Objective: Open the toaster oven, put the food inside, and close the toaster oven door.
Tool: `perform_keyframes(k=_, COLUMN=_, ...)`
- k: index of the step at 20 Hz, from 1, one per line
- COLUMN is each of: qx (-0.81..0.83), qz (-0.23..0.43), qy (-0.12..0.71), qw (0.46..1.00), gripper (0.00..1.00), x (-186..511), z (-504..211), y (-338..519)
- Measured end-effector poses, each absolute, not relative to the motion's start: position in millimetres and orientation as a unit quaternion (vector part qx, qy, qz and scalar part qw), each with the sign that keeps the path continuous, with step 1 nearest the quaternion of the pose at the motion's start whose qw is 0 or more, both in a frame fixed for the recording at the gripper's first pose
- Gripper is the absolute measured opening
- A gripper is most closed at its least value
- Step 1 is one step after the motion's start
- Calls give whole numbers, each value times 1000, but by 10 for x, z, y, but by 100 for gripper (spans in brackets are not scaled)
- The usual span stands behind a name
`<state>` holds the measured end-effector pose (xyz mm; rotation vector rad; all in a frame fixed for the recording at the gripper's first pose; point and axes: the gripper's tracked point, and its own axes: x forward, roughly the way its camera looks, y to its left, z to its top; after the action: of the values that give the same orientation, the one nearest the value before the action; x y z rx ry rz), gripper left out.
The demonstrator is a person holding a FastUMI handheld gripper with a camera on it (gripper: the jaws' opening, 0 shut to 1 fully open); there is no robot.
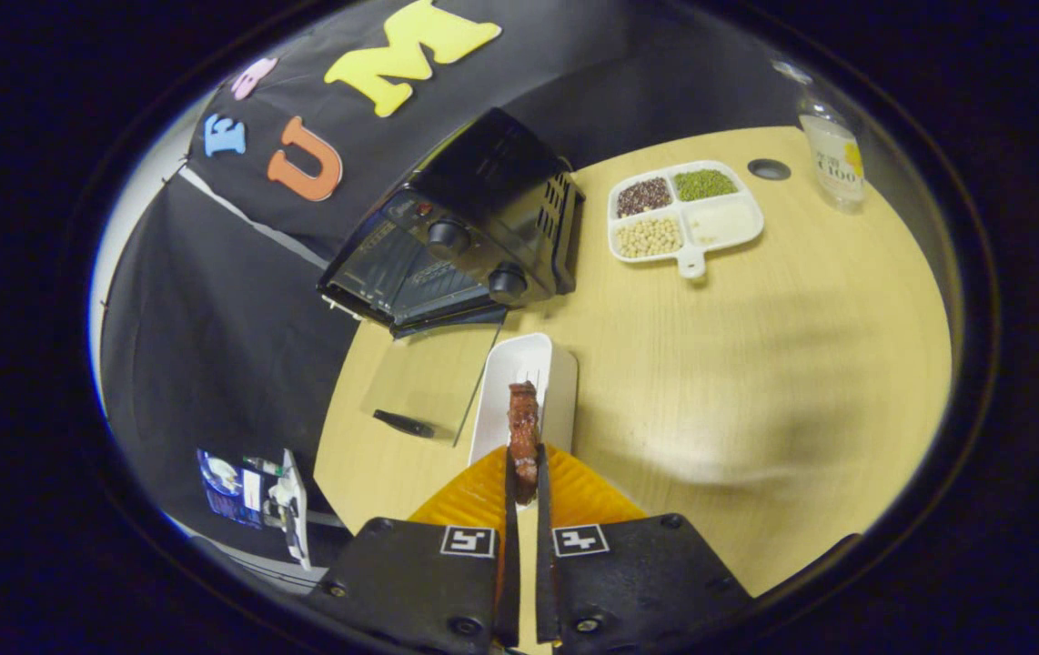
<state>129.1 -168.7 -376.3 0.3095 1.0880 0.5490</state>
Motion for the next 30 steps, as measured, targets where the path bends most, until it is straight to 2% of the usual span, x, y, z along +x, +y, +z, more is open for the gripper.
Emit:
perform_keyframes(k=6, qx=44, qz=255, qy=415, qw=872, gripper=10, x=906, z=-3042, y=-1665)
perform_keyframes(k=11, qx=-24, qz=266, qy=347, qw=899, gripper=10, x=586, z=-2738, y=-1210)
perform_keyframes(k=23, qx=-127, qz=208, qy=204, qw=948, gripper=10, x=842, z=-2861, y=-74)
perform_keyframes(k=30, qx=-81, qz=191, qy=194, qw=959, gripper=10, x=1220, z=-3148, y=414)
